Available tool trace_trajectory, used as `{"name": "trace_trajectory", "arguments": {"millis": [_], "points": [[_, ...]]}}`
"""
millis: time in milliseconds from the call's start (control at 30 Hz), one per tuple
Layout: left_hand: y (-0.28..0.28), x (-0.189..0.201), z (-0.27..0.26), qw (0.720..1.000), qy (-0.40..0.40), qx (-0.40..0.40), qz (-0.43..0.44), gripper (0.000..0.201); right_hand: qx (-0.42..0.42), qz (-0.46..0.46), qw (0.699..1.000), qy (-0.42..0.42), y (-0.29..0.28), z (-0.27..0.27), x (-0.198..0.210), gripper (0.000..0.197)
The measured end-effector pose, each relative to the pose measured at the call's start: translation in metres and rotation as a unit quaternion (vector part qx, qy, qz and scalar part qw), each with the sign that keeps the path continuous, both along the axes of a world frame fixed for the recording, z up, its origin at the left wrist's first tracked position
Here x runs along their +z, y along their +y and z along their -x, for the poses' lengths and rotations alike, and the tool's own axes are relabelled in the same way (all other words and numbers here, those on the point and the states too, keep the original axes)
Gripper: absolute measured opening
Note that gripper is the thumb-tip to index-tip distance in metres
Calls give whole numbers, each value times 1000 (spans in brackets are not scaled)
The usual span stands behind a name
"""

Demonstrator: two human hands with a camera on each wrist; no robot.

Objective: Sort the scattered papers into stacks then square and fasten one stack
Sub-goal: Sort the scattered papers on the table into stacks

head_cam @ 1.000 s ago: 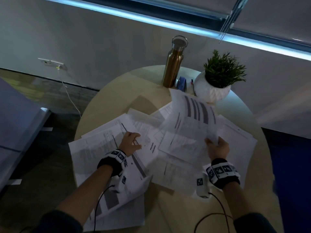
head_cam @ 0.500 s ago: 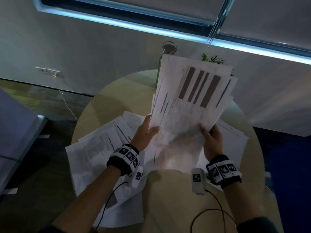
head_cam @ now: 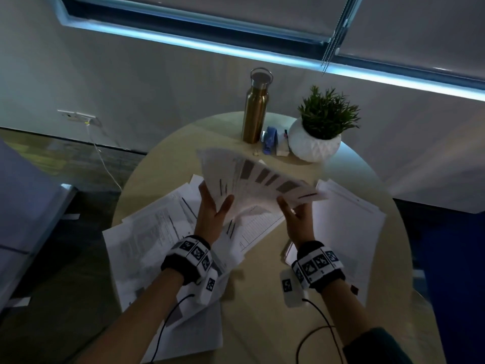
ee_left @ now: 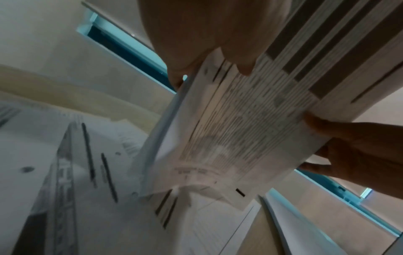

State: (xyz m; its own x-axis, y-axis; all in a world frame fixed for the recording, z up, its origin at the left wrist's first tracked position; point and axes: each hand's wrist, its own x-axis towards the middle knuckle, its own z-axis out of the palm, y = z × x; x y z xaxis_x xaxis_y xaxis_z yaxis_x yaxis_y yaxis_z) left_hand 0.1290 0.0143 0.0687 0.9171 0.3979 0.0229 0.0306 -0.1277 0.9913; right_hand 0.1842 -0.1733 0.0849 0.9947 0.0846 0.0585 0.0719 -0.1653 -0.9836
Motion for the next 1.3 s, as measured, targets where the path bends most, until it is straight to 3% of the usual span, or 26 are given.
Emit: {"name": "trace_trajectory", "arguments": {"millis": [100,200,267,367,433,500,600,633,700,833,900,1033,1133,1233,1300], "points": [[-1,-6,-7,998,59,-12,-27,46,11,59,998,-27,6,-2,-2,19],[3,1,-10,997,17,17,-67,25,-55,27,998,-32,8,-6,6,15],[10,3,-6,995,-3,37,-92,25,-55,16,998,-5,5,-9,6,13],[23,-12,13,996,49,19,-68,24,0,130,987,89,1,-11,-5,20],[41,-36,37,986,133,83,-49,36,20,211,969,125,-1,-12,-15,21],[68,-58,71,936,277,197,-88,64,41,253,954,156,0,-13,-23,25],[96,-66,128,815,482,312,-72,93,100,283,934,193,16,-14,-33,29],[100,-67,142,789,515,333,-44,95,130,302,923,201,27,-14,-36,29],[101,-69,160,770,546,330,-12,89,171,317,907,219,53,-12,-43,23],[99,-84,170,785,536,309,-36,73,216,338,887,229,105,-2,-66,20],[96,-86,166,800,507,317,-51,69,219,341,884,232,122,5,-77,38],[75,-89,150,806,485,336,-46,69,289,397,844,214,145,30,-76,28],[51,-82,135,820,486,301,-9,79,292,430,826,218,144,48,-74,51],[41,-77,125,848,449,280,25,82,227,378,860,255,127,55,-74,69],[43,-82,123,881,401,249,41,71,196,358,870,274,110,51,-73,72]]}}
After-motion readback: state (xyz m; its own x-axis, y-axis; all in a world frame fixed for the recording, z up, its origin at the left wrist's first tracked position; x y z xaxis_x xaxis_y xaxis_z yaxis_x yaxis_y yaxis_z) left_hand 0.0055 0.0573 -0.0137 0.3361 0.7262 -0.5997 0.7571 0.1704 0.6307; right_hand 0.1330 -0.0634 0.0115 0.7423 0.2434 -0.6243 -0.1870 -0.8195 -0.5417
